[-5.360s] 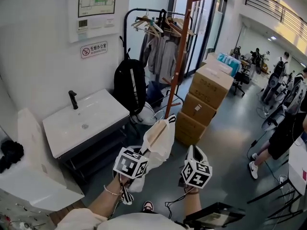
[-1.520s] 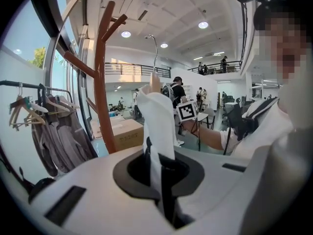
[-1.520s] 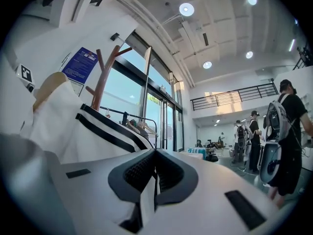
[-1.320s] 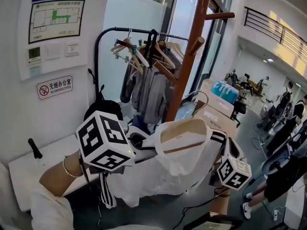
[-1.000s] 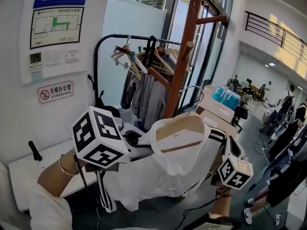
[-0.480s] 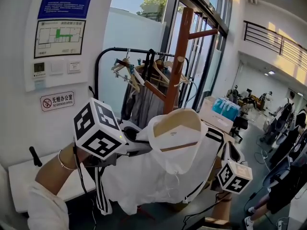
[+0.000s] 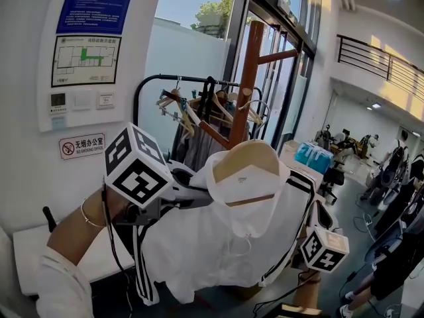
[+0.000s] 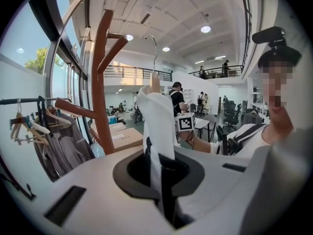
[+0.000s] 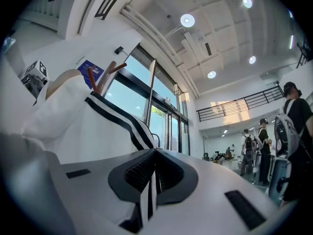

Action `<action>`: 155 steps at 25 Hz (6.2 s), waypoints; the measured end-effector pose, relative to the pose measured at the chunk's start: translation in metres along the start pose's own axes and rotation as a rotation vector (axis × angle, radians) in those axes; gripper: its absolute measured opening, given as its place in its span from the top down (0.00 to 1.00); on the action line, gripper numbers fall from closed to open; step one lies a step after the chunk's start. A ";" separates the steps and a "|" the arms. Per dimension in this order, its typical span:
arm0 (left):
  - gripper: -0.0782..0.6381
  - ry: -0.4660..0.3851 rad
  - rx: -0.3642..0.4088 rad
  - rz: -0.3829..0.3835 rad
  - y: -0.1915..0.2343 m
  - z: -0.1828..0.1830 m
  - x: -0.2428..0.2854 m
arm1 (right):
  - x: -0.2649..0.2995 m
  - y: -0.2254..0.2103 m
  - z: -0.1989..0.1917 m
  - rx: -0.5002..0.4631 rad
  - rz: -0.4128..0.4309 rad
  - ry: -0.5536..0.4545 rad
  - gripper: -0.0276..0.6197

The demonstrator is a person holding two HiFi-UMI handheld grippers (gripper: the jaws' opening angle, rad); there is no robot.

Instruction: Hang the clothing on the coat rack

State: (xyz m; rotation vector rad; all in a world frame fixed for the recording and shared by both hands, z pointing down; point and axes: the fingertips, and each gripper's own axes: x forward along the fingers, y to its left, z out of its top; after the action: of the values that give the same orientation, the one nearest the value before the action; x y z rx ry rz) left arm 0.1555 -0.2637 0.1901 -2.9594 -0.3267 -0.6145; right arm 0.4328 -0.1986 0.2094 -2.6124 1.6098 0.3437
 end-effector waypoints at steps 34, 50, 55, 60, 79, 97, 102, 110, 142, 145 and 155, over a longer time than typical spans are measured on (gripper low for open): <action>0.87 -0.013 -0.116 -0.067 0.047 0.020 0.004 | 0.006 0.008 -0.012 0.007 0.013 0.008 0.92; 0.87 0.010 -0.139 -0.077 0.064 0.001 0.017 | 0.020 0.013 -0.034 0.011 0.020 0.044 0.92; 0.87 0.021 -0.176 -0.077 0.074 -0.011 0.020 | 0.024 0.017 -0.041 0.014 0.023 0.052 0.92; 0.87 0.020 -0.170 -0.067 0.080 -0.013 0.023 | 0.024 0.021 -0.047 0.018 0.025 0.062 0.92; 0.86 0.038 -0.046 0.082 0.100 -0.035 0.033 | 0.014 0.039 -0.069 0.028 0.069 0.120 0.92; 0.60 -0.214 0.166 0.515 0.100 -0.024 -0.027 | 0.006 0.085 -0.099 0.056 0.170 0.181 0.92; 0.58 -0.227 0.248 0.663 0.084 -0.017 -0.046 | 0.004 0.099 -0.099 0.061 0.221 0.185 0.92; 0.58 -0.329 0.205 0.724 0.050 -0.012 -0.066 | 0.004 0.116 -0.103 0.082 0.292 0.182 0.92; 0.87 -0.418 -0.271 1.027 0.008 -0.176 0.061 | -0.042 0.160 -0.170 0.191 0.418 0.222 0.92; 0.88 -0.430 -0.321 1.000 0.014 -0.195 0.064 | -0.048 0.156 -0.177 0.199 0.374 0.234 0.92; 0.88 -0.411 -0.304 0.900 0.018 -0.215 0.060 | -0.066 0.153 -0.191 0.202 0.232 0.259 0.92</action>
State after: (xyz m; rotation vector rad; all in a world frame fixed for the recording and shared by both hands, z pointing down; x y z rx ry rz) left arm 0.1320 -0.3007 0.4095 -3.0074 1.1041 0.0699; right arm 0.2990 -0.2409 0.4203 -2.4029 1.9183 -0.1506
